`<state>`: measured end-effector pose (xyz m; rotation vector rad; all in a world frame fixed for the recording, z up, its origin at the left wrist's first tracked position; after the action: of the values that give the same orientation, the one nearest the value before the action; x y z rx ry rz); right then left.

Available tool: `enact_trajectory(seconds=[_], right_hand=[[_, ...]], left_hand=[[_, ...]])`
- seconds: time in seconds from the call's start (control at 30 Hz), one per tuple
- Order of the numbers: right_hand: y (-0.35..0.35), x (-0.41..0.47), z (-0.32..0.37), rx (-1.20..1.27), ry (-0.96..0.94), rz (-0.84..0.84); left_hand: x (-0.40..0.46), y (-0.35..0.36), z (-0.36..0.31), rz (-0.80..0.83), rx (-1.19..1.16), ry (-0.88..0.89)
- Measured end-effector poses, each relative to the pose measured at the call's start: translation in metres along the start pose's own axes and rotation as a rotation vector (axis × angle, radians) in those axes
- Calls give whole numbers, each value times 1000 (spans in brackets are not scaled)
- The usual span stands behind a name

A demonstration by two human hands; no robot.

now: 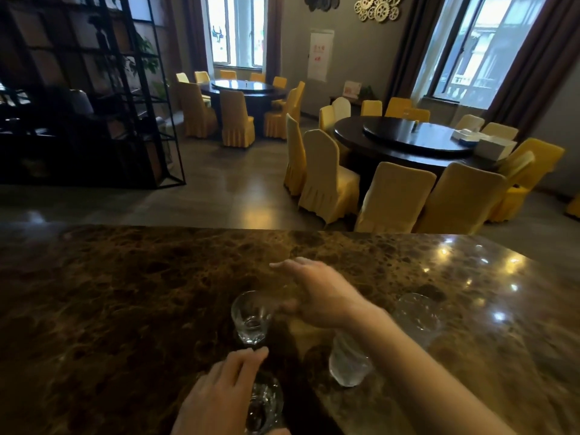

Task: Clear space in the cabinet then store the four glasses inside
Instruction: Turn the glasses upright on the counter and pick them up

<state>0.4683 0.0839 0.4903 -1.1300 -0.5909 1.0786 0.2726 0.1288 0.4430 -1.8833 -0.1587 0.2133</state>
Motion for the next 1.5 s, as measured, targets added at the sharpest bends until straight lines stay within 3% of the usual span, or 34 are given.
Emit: enact_trajectory(seconds=[0.13, 0.23, 0.3, 0.37, 0.47, 0.7, 0.87, 1.07, 1.5], right_hand=[[-58, -77, -74, -54, 185, -67], [-69, -118, -130, -134, 427, 64], [-59, -134, -153, -123, 478, 167], [-45, -144, -167, -98, 464, 203], [-29, -144, -175, -48, 392, 129], [-18, -129, -177, 21, 304, 13], [-28, -93, -145, 0, 184, 3], [-25, -37, -89, 33, 73, 9], [4, 5, -67, 22, 112, 41]], left_hand=[[15, -30, -39, -192, -174, 98], [52, -28, -78, -214, -251, 177], [79, -16, -101, -128, -261, 199], [101, 2, -111, -49, -236, 168], [118, 23, -109, -10, -187, 88], [105, 26, -102, -107, -184, 50], [66, 22, -98, -129, -242, 28], [37, 22, -98, -46, -260, 16], [44, 36, -90, 46, -248, 21]])
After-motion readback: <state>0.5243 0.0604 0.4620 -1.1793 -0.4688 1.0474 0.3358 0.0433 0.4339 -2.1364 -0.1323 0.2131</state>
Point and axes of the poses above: each hand's wrist, its own x-axis towards the middle knuckle, its own y-axis out of the palm, z = x × y, the point moved 5 cm from there along x, towards the middle knuckle, and after that the axes turned 11 degrees about z, right-handed, at the moved point
